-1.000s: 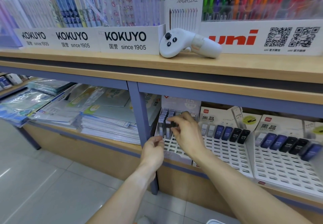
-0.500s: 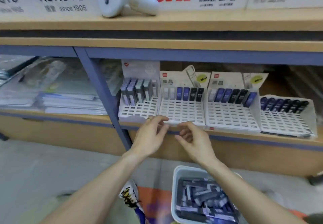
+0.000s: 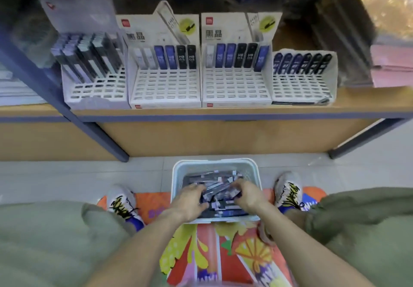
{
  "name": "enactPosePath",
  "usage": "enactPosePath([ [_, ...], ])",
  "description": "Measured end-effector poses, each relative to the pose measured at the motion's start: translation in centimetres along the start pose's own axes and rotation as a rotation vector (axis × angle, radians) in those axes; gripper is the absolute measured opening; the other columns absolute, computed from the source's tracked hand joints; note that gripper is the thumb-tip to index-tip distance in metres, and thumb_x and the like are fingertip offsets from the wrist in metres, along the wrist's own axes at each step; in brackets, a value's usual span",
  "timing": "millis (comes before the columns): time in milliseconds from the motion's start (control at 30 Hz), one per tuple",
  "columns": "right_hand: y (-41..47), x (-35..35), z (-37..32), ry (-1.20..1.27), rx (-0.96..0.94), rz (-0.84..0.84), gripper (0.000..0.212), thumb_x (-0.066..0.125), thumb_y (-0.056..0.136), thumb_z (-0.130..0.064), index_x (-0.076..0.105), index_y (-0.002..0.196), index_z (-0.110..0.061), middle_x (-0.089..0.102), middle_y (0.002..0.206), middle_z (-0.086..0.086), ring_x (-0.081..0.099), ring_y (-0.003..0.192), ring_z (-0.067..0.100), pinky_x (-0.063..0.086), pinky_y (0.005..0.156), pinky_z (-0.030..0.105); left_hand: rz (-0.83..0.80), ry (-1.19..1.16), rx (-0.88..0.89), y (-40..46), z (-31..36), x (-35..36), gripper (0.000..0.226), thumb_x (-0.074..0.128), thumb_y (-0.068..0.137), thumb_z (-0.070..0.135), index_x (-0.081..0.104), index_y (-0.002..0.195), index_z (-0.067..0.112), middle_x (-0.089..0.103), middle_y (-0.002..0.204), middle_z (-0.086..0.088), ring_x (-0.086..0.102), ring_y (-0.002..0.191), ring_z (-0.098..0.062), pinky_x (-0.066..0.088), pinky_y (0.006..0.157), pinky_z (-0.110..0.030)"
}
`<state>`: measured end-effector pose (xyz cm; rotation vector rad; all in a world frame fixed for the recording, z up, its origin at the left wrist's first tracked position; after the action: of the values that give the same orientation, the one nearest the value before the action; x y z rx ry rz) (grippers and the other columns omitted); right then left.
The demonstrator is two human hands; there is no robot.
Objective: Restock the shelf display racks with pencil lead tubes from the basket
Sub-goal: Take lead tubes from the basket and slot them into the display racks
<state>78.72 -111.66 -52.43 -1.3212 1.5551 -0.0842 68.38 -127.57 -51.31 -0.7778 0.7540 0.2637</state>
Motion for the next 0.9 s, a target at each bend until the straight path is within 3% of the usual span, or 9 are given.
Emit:
enactPosePath([
  [100,1.1,-0.5,0.6,-0.025,0.032,0.038,0.054,0.066,0.088,-0.008,0.054,0.139,-0.020,0.065,0.130,0.008,0.062,0.117,0.029,0.048,0.088,0.030,0.007,0.030,-0.018,2.0,-0.2,0.7,0.059,0.062,0.097,0.038,0.044,0.149,0.017,0.053,0.142,-0.013,0.046,0.134,-0.031,0.039,0.111,-0.038],
  [233,2.7,-0.5,1.2,-0.036,0.049,0.088,0.062,0.064,0.088,-0.005,0.046,0.146,-0.018,0.060,0.135,0.012,0.060,0.121,0.031,0.047,0.095,0.031,0.023,0.074,-0.033,4.7,-0.1,1.5,0.057,0.059,0.099,0.041,0.042,0.149,0.019,0.050,0.143,-0.010,0.044,0.136,-0.029,0.039,0.111,-0.038],
  [400,4.3,0.4,1.3,-0.204,-0.001,0.034,0.055,0.060,0.087,0.002,0.056,0.138,-0.017,0.052,0.141,0.013,0.057,0.124,0.033,0.044,0.104,0.033,-0.041,0.017,-0.070,6.9,0.2,4.1,0.056,0.059,0.098,0.047,0.047,0.143,0.016,0.053,0.138,-0.014,0.051,0.128,-0.032,0.046,0.104,-0.039],
  [567,5.0,1.3,0.9,-0.235,-0.063,0.037,0.040,0.064,0.087,-0.005,0.069,0.122,-0.023,0.061,0.124,0.010,0.060,0.115,0.032,0.047,0.095,0.030,-0.046,0.013,-0.101,7.2,0.4,6.0,0.065,0.064,0.094,0.050,0.043,0.147,0.019,0.046,0.140,-0.009,0.051,0.128,-0.030,0.046,0.106,-0.040],
  [733,5.4,2.0,1.2,-0.067,-0.028,0.003,0.036,0.067,0.084,-0.004,0.070,0.117,-0.018,0.069,0.114,0.004,0.066,0.106,0.024,0.049,0.089,0.024,-0.032,-0.073,-0.140,7.5,0.0,6.1,0.057,0.069,0.090,0.046,0.048,0.139,0.025,0.054,0.132,-0.007,0.060,0.115,-0.028,0.052,0.096,-0.040],
  [900,6.0,1.8,1.7,0.184,0.102,0.049,0.042,0.069,0.084,-0.008,0.061,0.124,-0.018,0.069,0.098,-0.001,0.067,0.096,0.020,0.054,0.084,0.028,0.011,-0.116,-0.171,7.8,-0.2,5.5,0.040,0.070,0.092,0.037,0.060,0.128,0.022,0.057,0.126,-0.005,0.064,0.106,-0.025,0.053,0.092,-0.035],
])
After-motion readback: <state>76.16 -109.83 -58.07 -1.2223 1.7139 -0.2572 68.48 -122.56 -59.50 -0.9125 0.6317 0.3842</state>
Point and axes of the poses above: each hand's wrist, its own y-axis towards the middle knuckle, its own x-axis out of the palm, z = x × y, the point moved 9 cm from there along y, towards the middle knuckle
